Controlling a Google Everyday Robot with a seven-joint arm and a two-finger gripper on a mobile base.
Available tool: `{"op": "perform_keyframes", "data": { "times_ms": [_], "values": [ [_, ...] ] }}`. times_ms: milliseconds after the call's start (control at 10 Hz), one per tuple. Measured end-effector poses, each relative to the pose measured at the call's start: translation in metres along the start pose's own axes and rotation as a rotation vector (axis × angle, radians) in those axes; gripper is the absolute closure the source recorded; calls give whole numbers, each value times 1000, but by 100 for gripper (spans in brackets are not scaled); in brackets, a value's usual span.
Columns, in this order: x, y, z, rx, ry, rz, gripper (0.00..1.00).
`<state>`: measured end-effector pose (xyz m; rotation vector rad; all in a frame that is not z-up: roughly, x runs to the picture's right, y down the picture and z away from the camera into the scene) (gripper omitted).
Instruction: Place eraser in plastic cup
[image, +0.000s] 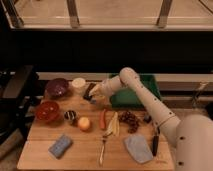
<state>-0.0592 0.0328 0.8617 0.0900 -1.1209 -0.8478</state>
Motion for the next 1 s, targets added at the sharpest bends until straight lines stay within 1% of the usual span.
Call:
{"op": "perform_keyframes", "data": {
  "times_ms": [100,500,700,800,900,1000],
  "values": [
    [0,2,-1,-3,4,7,20],
    [-1,6,-11,-17,20,21,20],
    [-3,2,-19,-30,34,14,20],
    [-5,-3,-29,-40,48,7,20],
    [-8,-12,-46,-54,68,3,20],
    [-9,-14,-50,-59,73,2,20]
  ]
}}
